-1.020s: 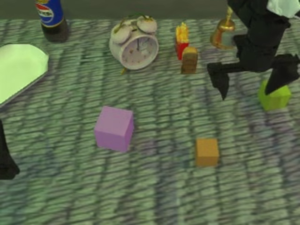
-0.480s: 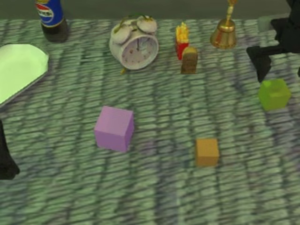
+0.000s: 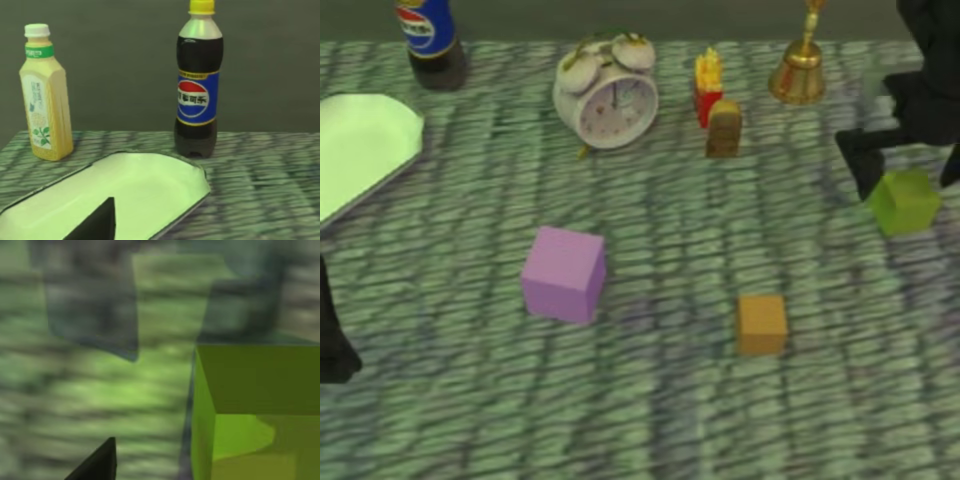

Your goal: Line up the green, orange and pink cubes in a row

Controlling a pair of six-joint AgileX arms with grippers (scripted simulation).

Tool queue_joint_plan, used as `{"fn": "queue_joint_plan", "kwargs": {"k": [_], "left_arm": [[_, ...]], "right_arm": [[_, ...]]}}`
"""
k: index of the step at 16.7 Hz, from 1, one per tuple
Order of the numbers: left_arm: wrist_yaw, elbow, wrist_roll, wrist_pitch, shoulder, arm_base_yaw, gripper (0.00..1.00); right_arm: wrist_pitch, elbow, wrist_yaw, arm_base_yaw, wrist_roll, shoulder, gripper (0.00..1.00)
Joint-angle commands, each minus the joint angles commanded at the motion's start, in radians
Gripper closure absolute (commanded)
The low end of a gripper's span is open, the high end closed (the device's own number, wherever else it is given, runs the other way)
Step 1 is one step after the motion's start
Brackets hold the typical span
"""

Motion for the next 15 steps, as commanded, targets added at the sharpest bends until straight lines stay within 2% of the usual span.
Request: {"fn": "queue_joint_plan", "kwargs": {"k": [4, 8, 15], "left_arm": [[0.000, 0.000, 0.000, 0.000, 0.000, 0.000, 0.00], [0.000, 0.000, 0.000, 0.000, 0.000, 0.000, 0.00], [0.000, 0.000, 0.000, 0.000, 0.000, 0.000, 0.00]], "right_arm": [[0.137, -0.105, 0.000, 0.000, 0.000, 0.033, 0.00], [0.146, -0.114, 0.000, 0.000, 0.000, 0.036, 0.00], [0.146, -0.114, 0.000, 0.000, 0.000, 0.036, 0.53]]}}
